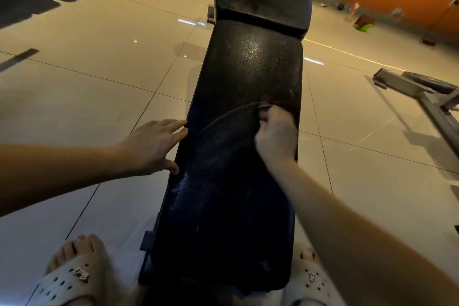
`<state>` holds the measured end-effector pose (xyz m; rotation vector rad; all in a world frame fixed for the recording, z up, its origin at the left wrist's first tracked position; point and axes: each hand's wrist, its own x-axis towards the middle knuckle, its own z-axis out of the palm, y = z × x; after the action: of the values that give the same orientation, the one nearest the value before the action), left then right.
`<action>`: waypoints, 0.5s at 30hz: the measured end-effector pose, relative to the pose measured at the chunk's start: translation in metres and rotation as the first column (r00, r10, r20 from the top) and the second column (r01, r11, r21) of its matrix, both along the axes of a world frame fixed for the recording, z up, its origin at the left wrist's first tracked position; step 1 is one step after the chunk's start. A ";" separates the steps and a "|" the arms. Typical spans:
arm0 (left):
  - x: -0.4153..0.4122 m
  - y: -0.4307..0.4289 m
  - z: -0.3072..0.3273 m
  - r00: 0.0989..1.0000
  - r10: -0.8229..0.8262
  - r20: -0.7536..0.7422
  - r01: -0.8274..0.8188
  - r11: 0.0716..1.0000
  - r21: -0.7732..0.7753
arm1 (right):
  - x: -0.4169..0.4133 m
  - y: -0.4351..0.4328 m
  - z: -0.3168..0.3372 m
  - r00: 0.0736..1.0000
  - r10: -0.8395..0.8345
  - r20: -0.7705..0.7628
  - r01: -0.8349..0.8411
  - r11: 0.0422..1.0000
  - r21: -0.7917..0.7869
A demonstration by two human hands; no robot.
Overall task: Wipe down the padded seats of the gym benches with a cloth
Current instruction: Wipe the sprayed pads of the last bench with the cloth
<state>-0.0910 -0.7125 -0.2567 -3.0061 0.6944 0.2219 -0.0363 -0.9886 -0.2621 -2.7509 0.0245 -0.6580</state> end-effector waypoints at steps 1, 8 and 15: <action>0.001 0.000 0.000 1.000 -0.005 -0.009 0.005 1.000 0.004 | -0.014 0.029 -0.013 0.997 0.075 0.022 -0.075 0.997 0.013; -0.001 0.008 0.005 0.997 -0.040 -0.065 0.040 0.999 0.001 | -0.117 0.057 -0.056 0.688 0.689 -0.228 -0.725 0.669 -0.162; -0.006 0.003 0.004 0.999 -0.010 -0.036 0.013 0.998 0.063 | -0.122 -0.071 -0.036 0.967 0.204 -0.155 -0.224 0.967 -0.124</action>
<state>-0.0968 -0.7093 -0.2531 -2.9441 0.6936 0.2921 -0.1583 -1.0594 -0.2976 -2.8742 -0.2958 -0.4208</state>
